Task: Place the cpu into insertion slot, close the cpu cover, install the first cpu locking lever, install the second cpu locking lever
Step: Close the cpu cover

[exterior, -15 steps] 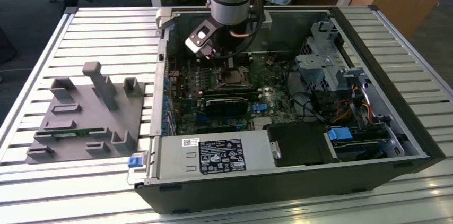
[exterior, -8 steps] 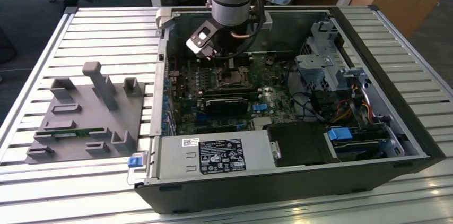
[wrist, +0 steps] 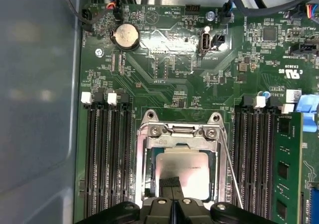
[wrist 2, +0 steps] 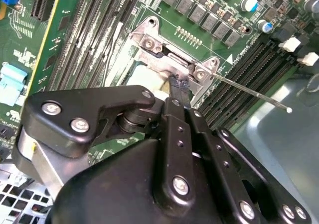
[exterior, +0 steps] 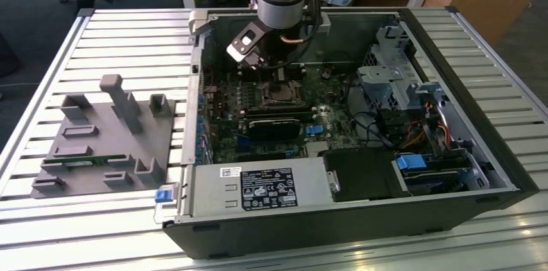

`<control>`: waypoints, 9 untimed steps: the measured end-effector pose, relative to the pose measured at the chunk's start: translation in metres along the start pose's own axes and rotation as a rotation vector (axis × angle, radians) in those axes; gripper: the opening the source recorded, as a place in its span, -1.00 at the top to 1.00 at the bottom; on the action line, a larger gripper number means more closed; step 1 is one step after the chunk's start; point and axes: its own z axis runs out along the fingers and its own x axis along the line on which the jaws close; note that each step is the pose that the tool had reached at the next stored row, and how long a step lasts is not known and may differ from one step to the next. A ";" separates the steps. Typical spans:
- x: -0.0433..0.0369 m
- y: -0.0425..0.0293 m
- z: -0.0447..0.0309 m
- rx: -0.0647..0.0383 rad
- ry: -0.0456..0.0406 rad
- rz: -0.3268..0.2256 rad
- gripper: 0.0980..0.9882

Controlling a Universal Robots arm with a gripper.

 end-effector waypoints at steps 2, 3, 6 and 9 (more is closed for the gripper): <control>0.0001 0.0000 -0.0041 0.000 0.0000 0.000 0.98; 0.0001 0.0001 -0.0065 0.000 0.0000 0.000 0.98; -0.0001 0.0003 -0.0096 0.000 0.0001 0.000 0.98; -0.0011 0.0035 -0.0096 0.001 0.0000 0.000 0.98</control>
